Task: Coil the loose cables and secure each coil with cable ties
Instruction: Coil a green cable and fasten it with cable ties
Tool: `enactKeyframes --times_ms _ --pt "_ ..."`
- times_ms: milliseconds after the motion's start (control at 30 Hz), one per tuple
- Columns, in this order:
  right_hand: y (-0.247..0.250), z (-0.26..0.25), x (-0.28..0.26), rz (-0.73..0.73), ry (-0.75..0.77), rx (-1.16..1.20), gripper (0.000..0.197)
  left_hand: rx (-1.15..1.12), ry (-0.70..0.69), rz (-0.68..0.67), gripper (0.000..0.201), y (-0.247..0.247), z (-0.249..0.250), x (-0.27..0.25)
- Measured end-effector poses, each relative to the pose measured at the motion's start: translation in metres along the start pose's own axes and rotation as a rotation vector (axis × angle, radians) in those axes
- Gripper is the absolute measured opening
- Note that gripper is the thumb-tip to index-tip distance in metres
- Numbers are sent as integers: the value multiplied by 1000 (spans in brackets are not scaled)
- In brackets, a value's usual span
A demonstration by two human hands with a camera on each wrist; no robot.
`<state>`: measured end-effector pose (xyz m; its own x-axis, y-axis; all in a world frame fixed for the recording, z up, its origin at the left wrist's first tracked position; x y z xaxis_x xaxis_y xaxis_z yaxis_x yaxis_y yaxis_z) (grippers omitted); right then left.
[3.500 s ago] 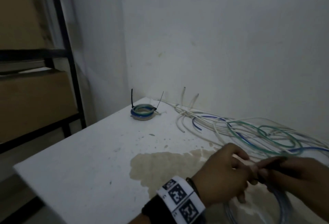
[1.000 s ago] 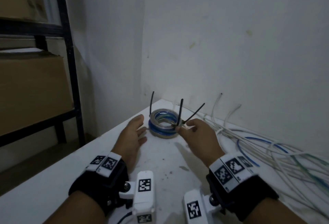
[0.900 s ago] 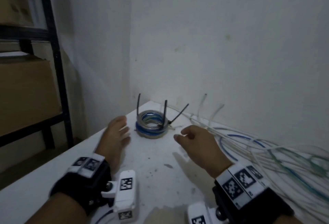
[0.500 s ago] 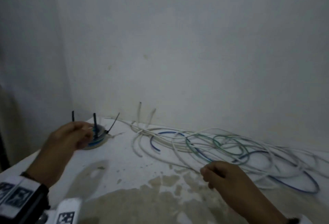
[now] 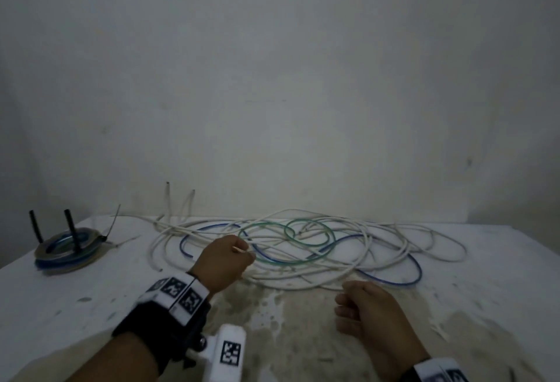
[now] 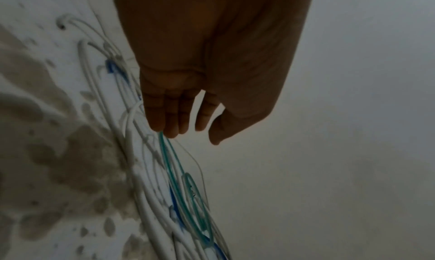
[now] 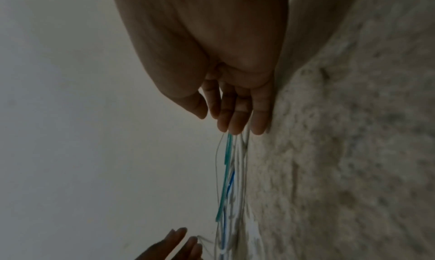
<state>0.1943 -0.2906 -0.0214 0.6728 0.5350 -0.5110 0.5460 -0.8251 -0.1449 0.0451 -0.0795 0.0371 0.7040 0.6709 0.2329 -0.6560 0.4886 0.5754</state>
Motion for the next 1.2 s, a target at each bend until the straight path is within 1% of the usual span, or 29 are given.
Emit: enactKeyframes --times_ms 67,133,167,200,233,267,300,333,367,400,500,567,600,667,733,767,833,867,900,933,967,1000,1067,1100,1133,1200 --pt "2 4 6 -17 -27 31 15 -138 102 50 18 -11 -9 14" --pt "3 5 9 -27 -39 49 15 -209 173 150 24 -15 -20 26" --pt "3 6 11 -30 -40 55 15 -258 217 179 30 -20 -22 28" --pt "4 7 12 -32 -41 59 15 -354 252 193 41 -25 -23 30" --pt "2 8 12 -36 -40 55 15 -419 249 195 48 -27 -22 32" --pt "2 8 13 -37 -41 51 15 -519 288 242 42 -32 -22 33" --pt "2 9 13 -38 -43 44 15 -646 341 300 30 -37 -17 31" --pt "2 9 14 -41 -45 38 15 -656 356 334 19 -40 -17 32" --pt "2 9 15 -42 -46 35 15 -655 393 351 16 -43 -18 31" --pt "2 9 15 -44 -46 37 15 -652 416 354 19 -46 -23 33" --pt "2 9 16 -48 -27 53 16 -672 452 331 19 -52 -28 35" --pt "1 10 16 -45 -5 59 16 -659 446 351 11 -50 -28 34" --pt "1 10 16 -41 0 62 16 -667 437 353 9 -49 -28 34" --pt "2 8 13 -25 30 59 16 -746 404 341 18 -48 -21 32" --pt "2 -1 6 12 147 -5 18 -821 330 267 18 -48 -3 27" --pt "2 -8 -1 39 243 -63 17 -827 277 203 16 -48 8 23" --pt "-4 -25 -20 78 501 -197 10 -785 168 61 14 -50 33 12" --pt "-9 -31 -30 99 638 -292 21 -761 121 -3 12 -52 44 5" --pt "-14 -34 -37 107 745 -381 33 -746 79 -52 9 -53 53 -2" --pt "-19 -33 -40 100 797 -456 39 -736 39 -91 6 -53 63 -10" --pt "-24 -30 -42 80 812 -518 42 -729 -1 -121 4 -54 70 -16" --pt "-27 -27 -42 60 807 -554 41 -731 -37 -142 6 -53 77 -23" --pt "-29 -25 -47 29 817 -531 31 -721 -107 -177 21 -52 85 -31" --pt "-28 -27 -52 23 854 -505 23 -710 -141 -185 25 -51 87 -35" --pt "-27 -29 -58 32 901 -486 21 -700 -170 -184 25 -49 89 -39" --pt "-26 -34 -68 31 958 -448 27 -681 -192 -133 19 -44 87 -42"
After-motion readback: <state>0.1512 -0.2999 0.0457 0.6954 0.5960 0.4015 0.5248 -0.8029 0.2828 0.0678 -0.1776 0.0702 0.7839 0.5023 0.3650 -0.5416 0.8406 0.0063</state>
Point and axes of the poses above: each hand's wrist, its own x-axis towards the middle knuckle, its own y-axis out of the back of the hand, z = x × y, the point moved 6 cm from there along x, towards the middle knuckle, and after that the axes turned 14 degrees about -y, right-handed, at the moved point
